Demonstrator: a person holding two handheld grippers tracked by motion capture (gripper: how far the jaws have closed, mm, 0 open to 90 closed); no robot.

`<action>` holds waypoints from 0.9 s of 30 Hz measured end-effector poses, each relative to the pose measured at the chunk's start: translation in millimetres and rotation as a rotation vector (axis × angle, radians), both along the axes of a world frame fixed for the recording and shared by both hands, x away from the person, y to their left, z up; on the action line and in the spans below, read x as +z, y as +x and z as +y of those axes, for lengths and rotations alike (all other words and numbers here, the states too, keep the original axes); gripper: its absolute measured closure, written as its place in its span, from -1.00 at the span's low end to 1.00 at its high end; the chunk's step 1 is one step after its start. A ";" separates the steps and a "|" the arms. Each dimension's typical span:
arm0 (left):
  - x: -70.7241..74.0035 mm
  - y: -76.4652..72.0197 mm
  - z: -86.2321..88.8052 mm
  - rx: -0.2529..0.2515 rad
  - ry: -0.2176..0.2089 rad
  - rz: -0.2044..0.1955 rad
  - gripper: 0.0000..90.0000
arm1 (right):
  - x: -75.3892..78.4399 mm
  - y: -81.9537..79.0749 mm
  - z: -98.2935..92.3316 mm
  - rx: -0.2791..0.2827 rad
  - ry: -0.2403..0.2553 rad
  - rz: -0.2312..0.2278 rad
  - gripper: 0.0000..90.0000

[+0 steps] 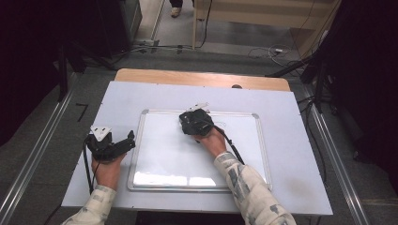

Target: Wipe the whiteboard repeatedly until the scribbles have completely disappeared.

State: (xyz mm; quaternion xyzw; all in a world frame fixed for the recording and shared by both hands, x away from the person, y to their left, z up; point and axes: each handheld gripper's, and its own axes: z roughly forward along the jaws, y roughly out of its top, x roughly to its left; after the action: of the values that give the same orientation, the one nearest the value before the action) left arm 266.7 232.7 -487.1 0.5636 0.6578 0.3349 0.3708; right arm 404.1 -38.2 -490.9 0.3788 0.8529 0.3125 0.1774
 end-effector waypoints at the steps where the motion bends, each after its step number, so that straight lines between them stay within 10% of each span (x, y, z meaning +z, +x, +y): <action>1: 0.2 0.2 -0.2 0.001 0.000 0.000 -0.90 | -0.2 -0.6 3.7 0.003 0.005 0.003 -0.13; 12: 0.4 0.6 1.7 0.006 -0.013 -0.004 -0.91 | -0.9 -0.1 30.9 0.024 0.006 -0.002 -0.13; 27: 0.1 -1.7 2.8 0.011 -0.011 0.000 -0.91 | -0.1 3.2 3.4 0.008 0.001 0.002 -0.14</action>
State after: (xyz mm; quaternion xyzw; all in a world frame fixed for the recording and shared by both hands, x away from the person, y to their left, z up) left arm 265.0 235.5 -487.0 0.5581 0.6624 0.3334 0.3722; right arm 407.3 -34.8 -491.0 0.3756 0.8546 0.3131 0.1750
